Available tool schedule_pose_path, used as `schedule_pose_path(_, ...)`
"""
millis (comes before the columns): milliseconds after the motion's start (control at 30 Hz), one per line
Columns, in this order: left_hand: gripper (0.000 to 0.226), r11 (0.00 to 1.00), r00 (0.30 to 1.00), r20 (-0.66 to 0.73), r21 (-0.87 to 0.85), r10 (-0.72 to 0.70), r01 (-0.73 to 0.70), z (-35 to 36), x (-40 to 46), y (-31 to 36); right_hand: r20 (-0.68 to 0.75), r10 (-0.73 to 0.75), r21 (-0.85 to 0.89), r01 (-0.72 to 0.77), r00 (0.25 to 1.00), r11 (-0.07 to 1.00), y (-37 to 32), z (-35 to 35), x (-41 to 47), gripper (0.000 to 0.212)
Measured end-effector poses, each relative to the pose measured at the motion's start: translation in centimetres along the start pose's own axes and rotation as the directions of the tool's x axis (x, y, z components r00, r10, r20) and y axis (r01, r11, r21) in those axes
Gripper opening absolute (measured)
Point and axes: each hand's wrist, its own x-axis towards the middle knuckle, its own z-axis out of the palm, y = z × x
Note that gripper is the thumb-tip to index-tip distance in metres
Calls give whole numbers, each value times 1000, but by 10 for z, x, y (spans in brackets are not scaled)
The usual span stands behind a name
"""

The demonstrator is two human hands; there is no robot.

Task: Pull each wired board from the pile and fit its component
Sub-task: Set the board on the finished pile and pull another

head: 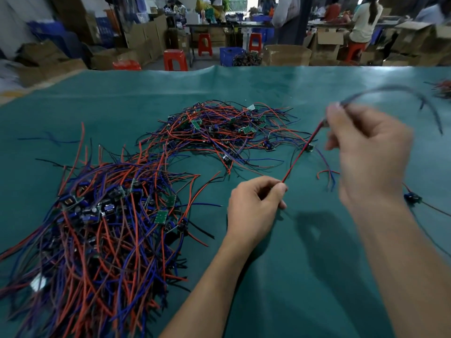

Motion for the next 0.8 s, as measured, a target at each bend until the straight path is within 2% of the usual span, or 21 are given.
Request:
schedule_pose_path(33,17,1000,1000,-2,25,-5,5,0,0,0,38,-40,28,38,998,999,-18,11,0,14)
schedule_pose_path(100,17,999,1000,-8,49,-8,8,1,0,2,213,-112,83,96,971,992,-49,45,-5,18)
schedule_pose_path(167,28,999,999,-38,37,18,-16,0,-2,5,483,-112,109,67,868,992,-67,88,-14,28)
schedule_pose_path(200,28,999,998,-57,45,26,-24,-2,-3,6,618,-66,65,33,783,997,-71,110,-17,37)
schedule_pose_path(267,14,997,994,-102,81,28,-20,-4,-3,5,795,120,-174,34,594,984,-63,146,-22,53)
schedule_pose_path(300,16,996,992,-123,92,16,-5,-5,-2,3,822,202,-316,131,533,940,-50,158,-20,53)
schedule_pose_path(333,17,993,992,-129,119,-2,17,-4,1,-1,822,247,-424,260,514,868,-33,166,-15,46)
schedule_pose_path(400,21,978,994,-101,201,-32,52,-3,4,-2,784,342,-586,434,518,685,6,165,-1,16)
schedule_pose_path(433,25,978,994,-98,195,-53,71,-3,5,-2,747,428,-657,466,509,593,22,160,4,18)
schedule_pose_path(467,26,983,992,-107,160,-67,84,-3,5,-2,707,505,-707,499,495,501,37,153,9,30)
schedule_pose_path(533,21,991,989,-130,103,-76,89,-2,6,-2,652,568,-751,529,502,395,59,138,17,43)
schedule_pose_path(633,16,992,985,-149,74,-86,98,-2,7,0,655,520,-754,516,549,405,78,124,25,41)
schedule_pose_path(733,20,992,986,-145,87,-83,96,-2,7,0,630,493,-775,451,600,442,84,117,28,21)
schedule_pose_path(800,18,991,985,-159,97,-72,88,-2,7,-2,624,468,-777,436,626,453,89,110,31,21)
